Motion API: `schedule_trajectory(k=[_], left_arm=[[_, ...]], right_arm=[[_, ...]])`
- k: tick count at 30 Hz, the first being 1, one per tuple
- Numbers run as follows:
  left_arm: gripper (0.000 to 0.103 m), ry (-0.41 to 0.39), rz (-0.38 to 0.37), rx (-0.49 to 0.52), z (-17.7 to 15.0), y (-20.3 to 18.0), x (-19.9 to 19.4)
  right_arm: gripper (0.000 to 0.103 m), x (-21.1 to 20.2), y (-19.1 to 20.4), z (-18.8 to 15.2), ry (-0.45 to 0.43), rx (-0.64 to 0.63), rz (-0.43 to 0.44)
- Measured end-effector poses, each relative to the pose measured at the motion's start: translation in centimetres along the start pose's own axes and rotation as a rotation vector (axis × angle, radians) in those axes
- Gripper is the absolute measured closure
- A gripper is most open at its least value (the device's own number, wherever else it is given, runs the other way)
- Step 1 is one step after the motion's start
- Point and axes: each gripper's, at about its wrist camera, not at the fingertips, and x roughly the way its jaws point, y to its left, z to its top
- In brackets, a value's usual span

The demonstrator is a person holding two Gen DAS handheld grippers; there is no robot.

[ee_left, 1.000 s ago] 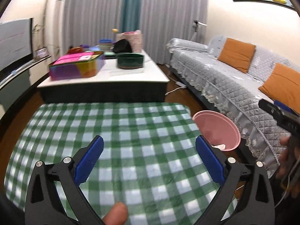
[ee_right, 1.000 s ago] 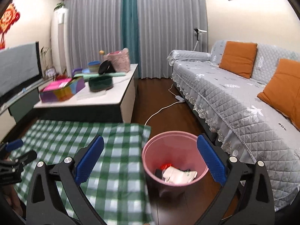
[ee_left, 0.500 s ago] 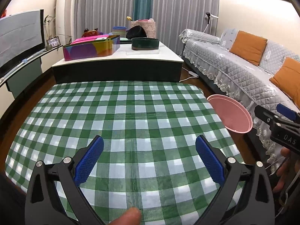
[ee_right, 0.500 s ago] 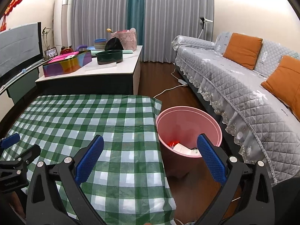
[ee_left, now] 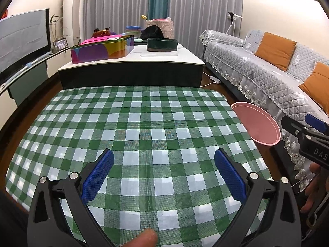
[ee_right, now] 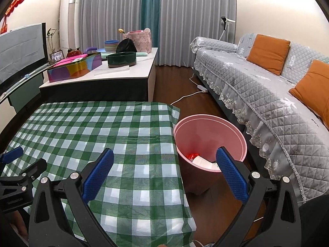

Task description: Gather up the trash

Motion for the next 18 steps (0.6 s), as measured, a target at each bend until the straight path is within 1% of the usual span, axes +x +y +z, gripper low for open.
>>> schedule_trajectory(k=[5,18], left_arm=[[0.008,0.015,-0.003,-0.001,-0.18,0.18,0.23],[0.008,0.006,0.002,-0.006,-0.13,0.24,0.03]], right_arm=[[0.005,0.02,0.22,-0.17,0.008,-0.004,0.012],[0.005,-0.27,0.29,-0.15,0.002,-0.006,0.015]])
